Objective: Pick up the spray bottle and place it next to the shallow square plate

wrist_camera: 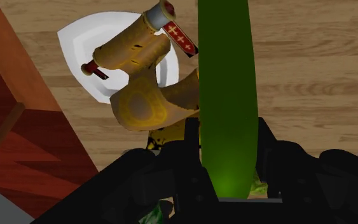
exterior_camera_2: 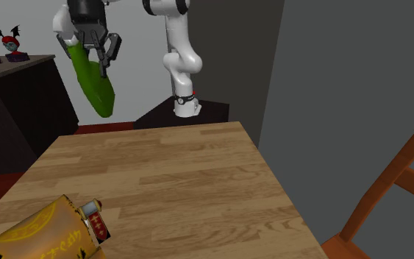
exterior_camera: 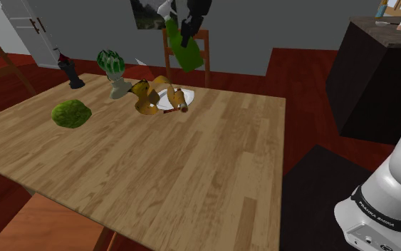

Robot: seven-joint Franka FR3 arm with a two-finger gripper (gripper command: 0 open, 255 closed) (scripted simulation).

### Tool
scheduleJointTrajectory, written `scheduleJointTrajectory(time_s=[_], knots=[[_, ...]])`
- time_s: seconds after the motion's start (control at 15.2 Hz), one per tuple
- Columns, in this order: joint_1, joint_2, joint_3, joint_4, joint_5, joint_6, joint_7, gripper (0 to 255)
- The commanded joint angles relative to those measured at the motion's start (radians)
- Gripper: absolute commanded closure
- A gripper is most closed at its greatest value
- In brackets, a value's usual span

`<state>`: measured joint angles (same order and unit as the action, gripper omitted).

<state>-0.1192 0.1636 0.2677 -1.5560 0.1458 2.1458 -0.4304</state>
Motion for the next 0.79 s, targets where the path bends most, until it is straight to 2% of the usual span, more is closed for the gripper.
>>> scheduleJointTrajectory(time_s=[0.0,0.53,0.73], knots=[[-0.022,0.045,-0.014,0.069,0.007,-0.031,-0.04,255],[-0.09,0.266,-0.051,0.395,0.012,-0.163,-0.149,255],[-0.094,0.254,-0.05,0.335,0.018,-0.117,-0.159,255]])
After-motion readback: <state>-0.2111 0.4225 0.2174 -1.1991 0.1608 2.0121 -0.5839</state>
